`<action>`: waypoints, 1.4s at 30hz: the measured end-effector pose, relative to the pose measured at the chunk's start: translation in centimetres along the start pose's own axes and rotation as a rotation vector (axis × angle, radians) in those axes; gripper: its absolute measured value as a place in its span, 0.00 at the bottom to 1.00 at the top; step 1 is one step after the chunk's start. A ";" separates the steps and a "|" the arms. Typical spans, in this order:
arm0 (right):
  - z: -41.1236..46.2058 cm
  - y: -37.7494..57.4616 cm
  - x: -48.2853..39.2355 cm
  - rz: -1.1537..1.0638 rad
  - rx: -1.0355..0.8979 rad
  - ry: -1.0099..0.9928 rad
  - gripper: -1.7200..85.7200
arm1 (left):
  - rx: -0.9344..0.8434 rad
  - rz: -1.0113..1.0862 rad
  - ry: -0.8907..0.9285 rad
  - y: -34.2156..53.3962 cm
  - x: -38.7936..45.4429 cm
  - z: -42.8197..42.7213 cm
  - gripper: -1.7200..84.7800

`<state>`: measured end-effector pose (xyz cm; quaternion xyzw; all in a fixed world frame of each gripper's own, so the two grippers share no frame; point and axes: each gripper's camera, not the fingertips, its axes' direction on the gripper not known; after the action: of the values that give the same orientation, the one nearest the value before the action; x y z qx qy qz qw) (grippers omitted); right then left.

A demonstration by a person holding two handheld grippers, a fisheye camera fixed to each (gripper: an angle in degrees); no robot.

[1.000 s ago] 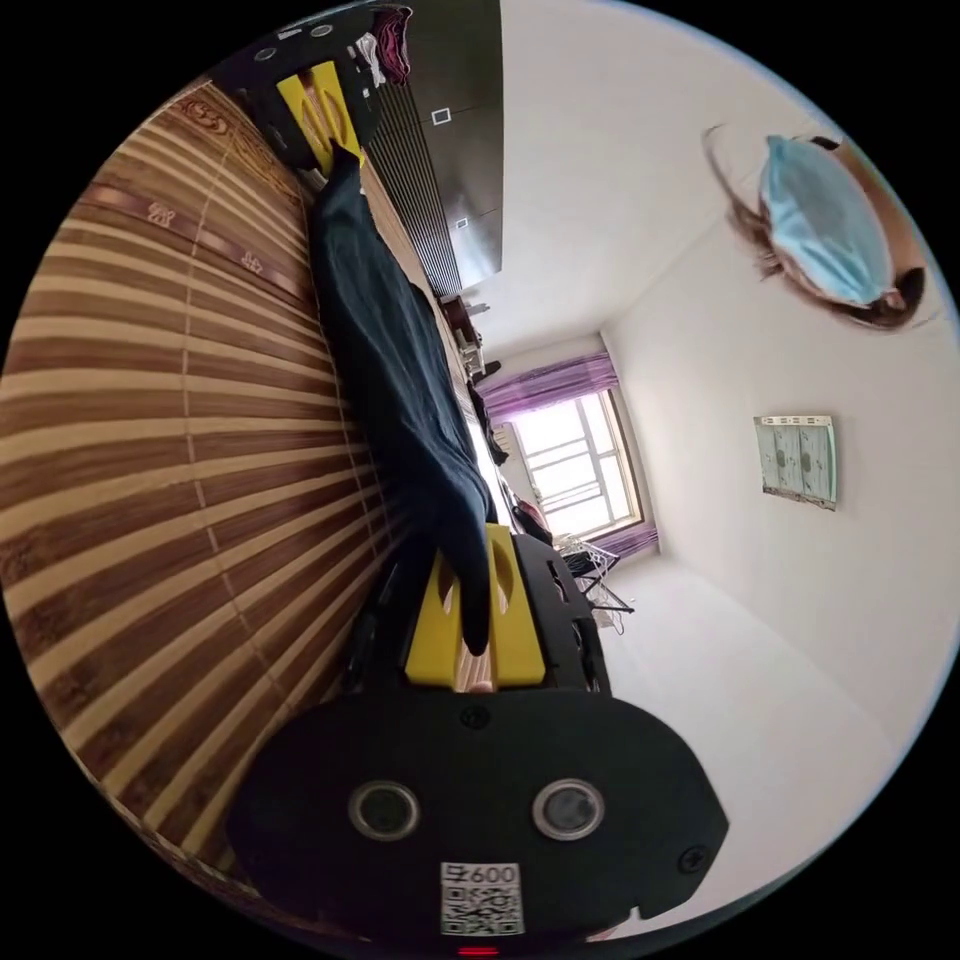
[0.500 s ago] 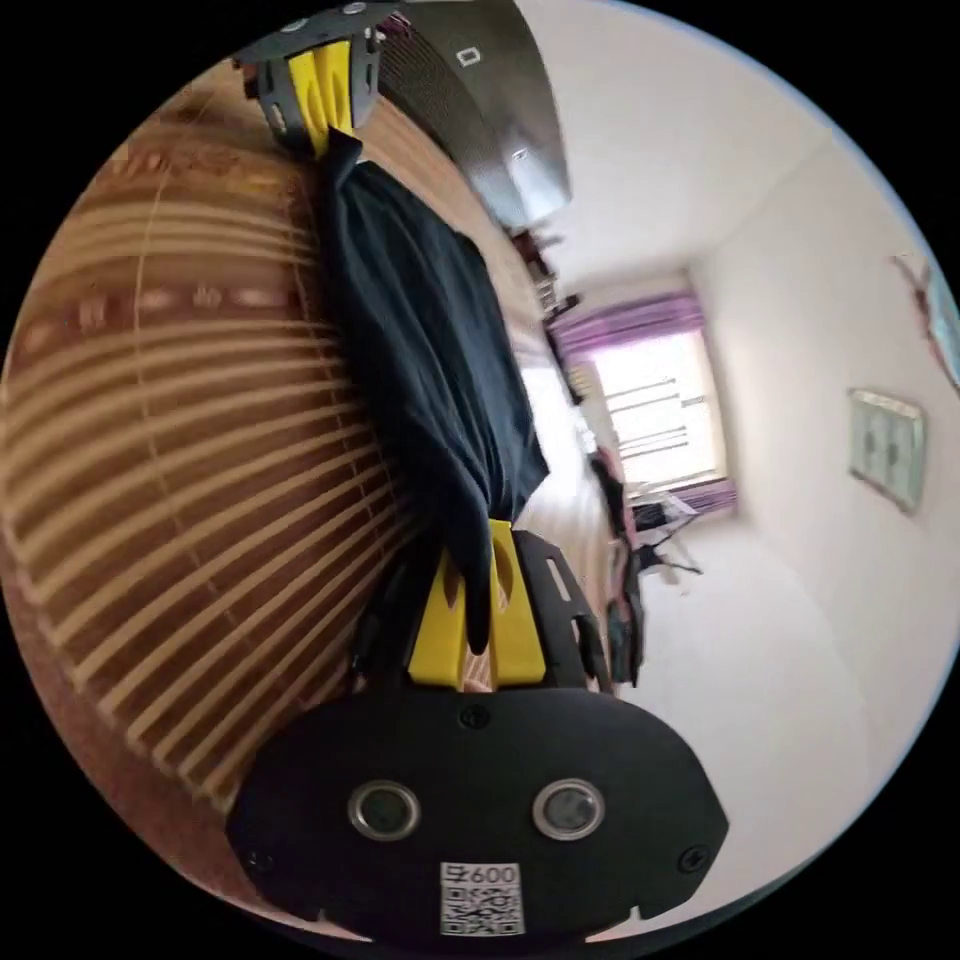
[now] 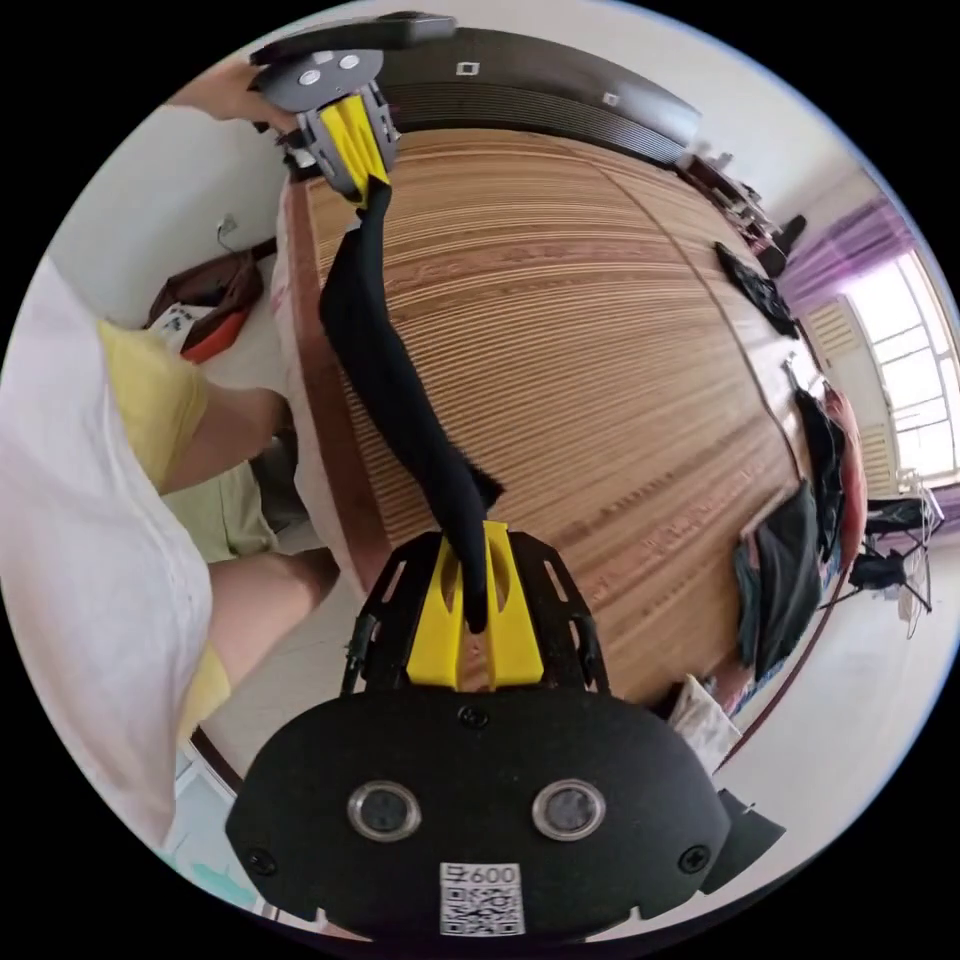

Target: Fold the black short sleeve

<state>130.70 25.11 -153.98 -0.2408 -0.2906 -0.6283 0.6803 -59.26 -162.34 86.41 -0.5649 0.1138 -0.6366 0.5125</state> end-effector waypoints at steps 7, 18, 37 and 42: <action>-25.6 -3.9 12.6 0.340 0.066 -0.010 0.01 | 0.352 0.094 -0.203 -16.1 -8.7 -9.1 0.04; -47.5 -10.5 -4.6 0.231 0.068 0.103 0.01 | 0.577 0.273 -0.195 -21.4 -10.2 -2.9 0.04; -64.2 -16.0 -10.2 0.095 0.089 0.019 0.01 | 0.408 0.234 -0.130 -38.0 -20.5 14.0 0.04; -65.8 -15.5 -10.1 0.105 0.113 0.019 0.01 | 0.422 0.117 -0.144 -40.8 -23.3 19.3 0.04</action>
<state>120.94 -14.75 -208.65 -0.2110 -0.3063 -0.5766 0.7275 -68.35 -117.46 108.40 -0.4818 -0.0262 -0.5734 0.6621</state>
